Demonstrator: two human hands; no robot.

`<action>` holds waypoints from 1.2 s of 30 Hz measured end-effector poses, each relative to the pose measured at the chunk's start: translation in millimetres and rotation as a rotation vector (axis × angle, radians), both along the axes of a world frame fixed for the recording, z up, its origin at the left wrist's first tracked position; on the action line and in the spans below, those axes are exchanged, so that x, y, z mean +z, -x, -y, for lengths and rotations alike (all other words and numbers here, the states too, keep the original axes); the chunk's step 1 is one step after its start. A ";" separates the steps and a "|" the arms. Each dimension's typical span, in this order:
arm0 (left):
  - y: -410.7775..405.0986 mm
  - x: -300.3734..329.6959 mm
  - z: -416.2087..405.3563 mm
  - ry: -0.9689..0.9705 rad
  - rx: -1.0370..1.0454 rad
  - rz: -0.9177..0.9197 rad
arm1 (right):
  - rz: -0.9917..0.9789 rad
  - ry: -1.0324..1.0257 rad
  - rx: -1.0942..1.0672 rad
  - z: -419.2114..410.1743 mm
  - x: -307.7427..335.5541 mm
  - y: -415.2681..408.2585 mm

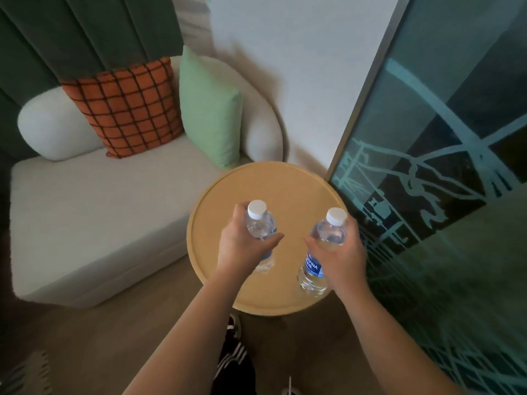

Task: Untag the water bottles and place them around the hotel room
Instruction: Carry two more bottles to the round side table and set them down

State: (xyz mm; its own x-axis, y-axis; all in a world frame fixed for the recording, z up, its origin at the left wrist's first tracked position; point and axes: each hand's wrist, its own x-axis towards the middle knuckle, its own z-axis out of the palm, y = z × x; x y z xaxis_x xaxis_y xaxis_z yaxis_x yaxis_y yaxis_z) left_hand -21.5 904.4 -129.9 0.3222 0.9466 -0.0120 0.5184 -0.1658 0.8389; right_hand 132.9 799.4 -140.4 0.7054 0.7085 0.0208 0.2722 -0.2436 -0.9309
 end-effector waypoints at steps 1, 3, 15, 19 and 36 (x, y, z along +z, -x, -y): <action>-2.0 -2.7 -17.6 0.008 -0.023 0.004 | -0.005 0.016 -0.024 -14.1 -2.6 -0.6; -7.7 -9.1 -52.7 0.035 -0.074 0.009 | -0.027 0.049 -0.081 -40.6 -7.7 -4.1; -87.6 -59.0 -201.1 0.165 -0.412 -0.026 | -0.111 0.190 -0.333 -149.6 -37.7 -65.4; -131.3 -78.6 -226.7 0.203 -0.501 0.002 | -0.091 0.195 -0.345 -176.4 -57.7 -96.2; -208.2 -131.3 -275.7 0.175 -0.606 -0.003 | -0.084 0.158 -0.255 -218.3 -113.5 -167.7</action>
